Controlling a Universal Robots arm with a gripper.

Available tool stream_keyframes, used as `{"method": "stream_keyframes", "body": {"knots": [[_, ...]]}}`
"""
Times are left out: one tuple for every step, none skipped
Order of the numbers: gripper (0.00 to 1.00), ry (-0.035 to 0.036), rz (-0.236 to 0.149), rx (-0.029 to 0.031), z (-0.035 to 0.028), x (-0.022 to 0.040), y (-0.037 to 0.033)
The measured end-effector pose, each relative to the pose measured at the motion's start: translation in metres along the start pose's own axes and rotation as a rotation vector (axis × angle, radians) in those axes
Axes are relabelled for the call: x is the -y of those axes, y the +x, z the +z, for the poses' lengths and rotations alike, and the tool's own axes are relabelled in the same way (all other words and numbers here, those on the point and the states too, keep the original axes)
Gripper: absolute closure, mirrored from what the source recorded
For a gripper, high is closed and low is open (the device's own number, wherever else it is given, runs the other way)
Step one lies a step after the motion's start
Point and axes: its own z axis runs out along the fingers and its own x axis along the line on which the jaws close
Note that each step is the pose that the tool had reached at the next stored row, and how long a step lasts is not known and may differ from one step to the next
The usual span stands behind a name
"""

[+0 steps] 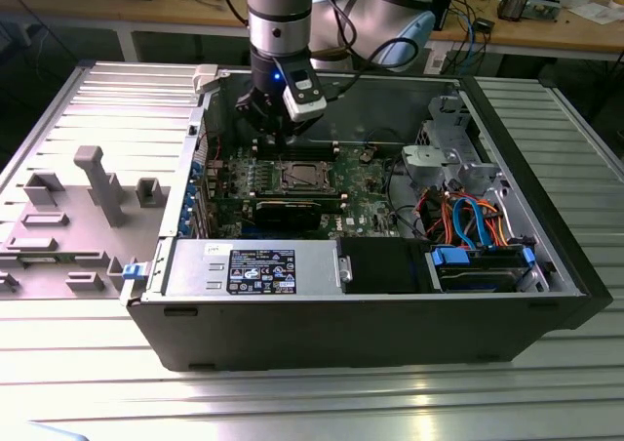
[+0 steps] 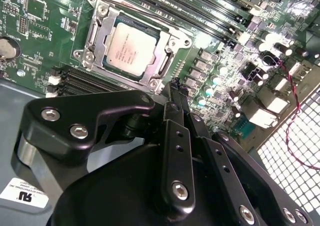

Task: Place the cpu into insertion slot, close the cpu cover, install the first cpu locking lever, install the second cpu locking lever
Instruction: 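Install the first cpu locking lever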

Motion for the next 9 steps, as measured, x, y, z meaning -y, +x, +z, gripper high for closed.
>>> {"method": "stream_keyframes", "body": {"knots": [[0.89,-0.0001,0.0,0.0015,0.0,0.0001,0.0009],[0.89,-0.0003,0.0,0.0028,0.0,0.0002,0.0021],[0.89,-0.0004,0.0,0.0044,0.0,0.0003,0.0038],[0.89,-0.0005,0.0,0.0058,-0.0001,0.0005,0.0052],[0.89,-0.0006,0.0,0.0071,-0.0001,0.0007,0.0081],[0.89,-0.0008,0.0,0.0074,-0.0001,0.0008,0.0094],[0.89,-0.0007,0.0,0.0074,-0.0001,0.0009,0.0105],[0.89,-0.0008,0.0,0.0074,-0.0001,0.0012,0.0136],[0.89,-0.0008,-0.001,0.0075,-0.0002,0.0014,0.016]]}}
